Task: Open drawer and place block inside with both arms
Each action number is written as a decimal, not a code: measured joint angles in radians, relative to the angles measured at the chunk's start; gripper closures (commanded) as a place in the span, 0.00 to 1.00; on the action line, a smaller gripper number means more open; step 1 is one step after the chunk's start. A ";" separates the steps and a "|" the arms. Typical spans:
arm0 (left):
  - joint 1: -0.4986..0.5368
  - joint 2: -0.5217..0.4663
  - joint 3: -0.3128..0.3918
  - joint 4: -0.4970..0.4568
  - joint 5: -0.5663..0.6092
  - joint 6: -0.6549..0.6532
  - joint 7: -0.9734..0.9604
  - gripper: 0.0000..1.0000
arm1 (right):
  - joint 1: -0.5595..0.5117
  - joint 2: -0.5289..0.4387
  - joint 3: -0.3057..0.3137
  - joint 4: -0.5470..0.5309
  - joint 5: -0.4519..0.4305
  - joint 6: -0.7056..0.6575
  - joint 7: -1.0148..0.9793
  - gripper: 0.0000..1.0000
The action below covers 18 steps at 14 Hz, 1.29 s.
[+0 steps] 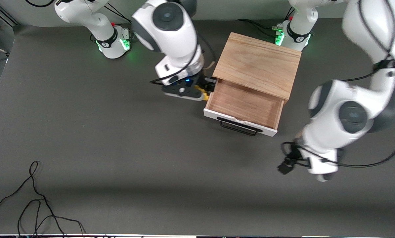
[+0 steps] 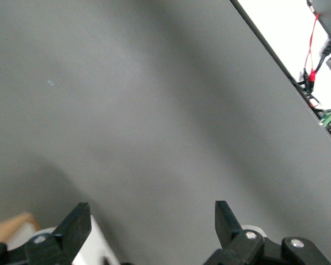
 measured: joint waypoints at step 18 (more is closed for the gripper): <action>0.353 -0.286 -0.005 -0.036 -0.064 -0.453 1.170 0.00 | 0.142 0.324 -0.002 0.112 -0.084 0.227 0.112 0.00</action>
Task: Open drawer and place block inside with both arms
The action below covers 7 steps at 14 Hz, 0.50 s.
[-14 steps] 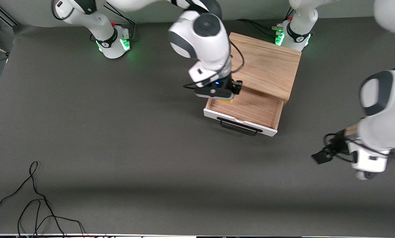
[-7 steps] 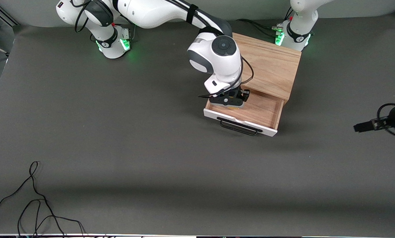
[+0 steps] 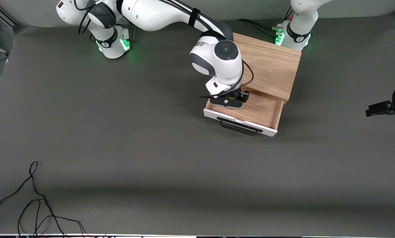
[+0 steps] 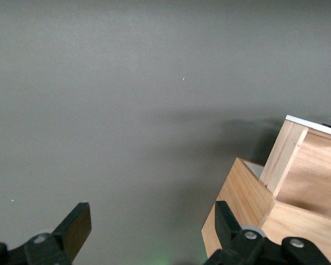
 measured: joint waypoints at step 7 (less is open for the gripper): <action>-0.007 -0.119 -0.016 -0.111 -0.006 0.042 0.013 0.00 | 0.000 -0.035 0.000 0.045 -0.001 -0.007 0.005 0.00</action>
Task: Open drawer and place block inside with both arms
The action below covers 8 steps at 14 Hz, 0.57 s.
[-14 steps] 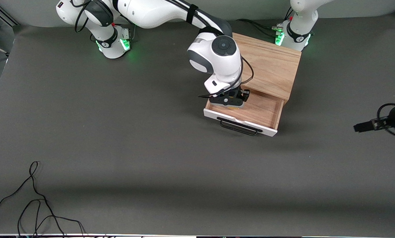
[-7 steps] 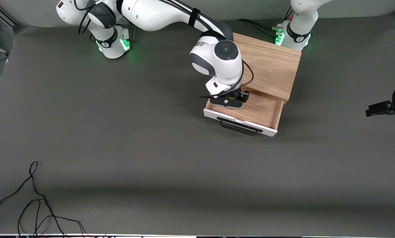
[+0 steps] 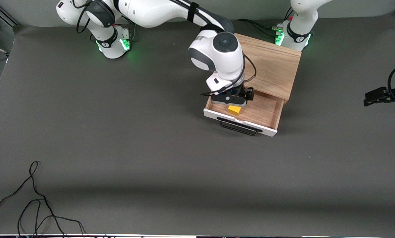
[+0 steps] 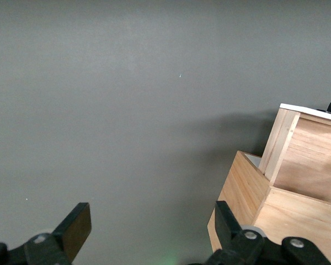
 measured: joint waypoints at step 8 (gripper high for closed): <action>-0.133 -0.037 0.116 -0.043 -0.025 0.018 0.005 0.00 | -0.146 -0.253 -0.013 0.017 -0.011 -0.275 -0.093 0.00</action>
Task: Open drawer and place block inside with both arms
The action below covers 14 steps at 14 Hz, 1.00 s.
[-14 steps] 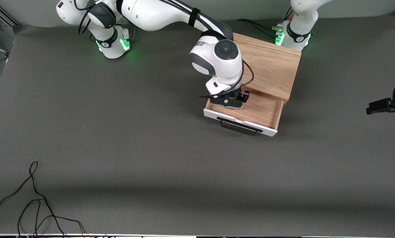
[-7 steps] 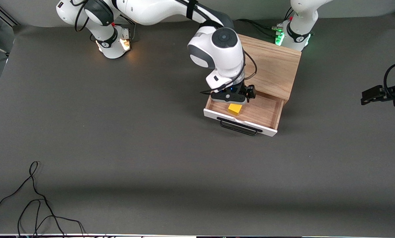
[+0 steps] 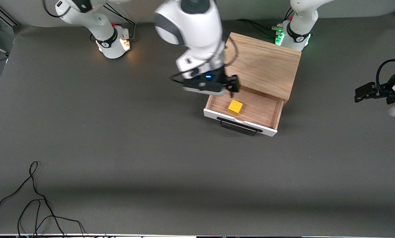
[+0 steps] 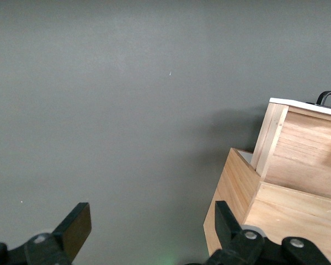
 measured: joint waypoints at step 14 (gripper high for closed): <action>-0.342 -0.024 0.326 0.001 -0.025 0.014 -0.001 0.00 | -0.744 -0.585 -0.017 -0.637 0.140 -0.132 -0.832 0.00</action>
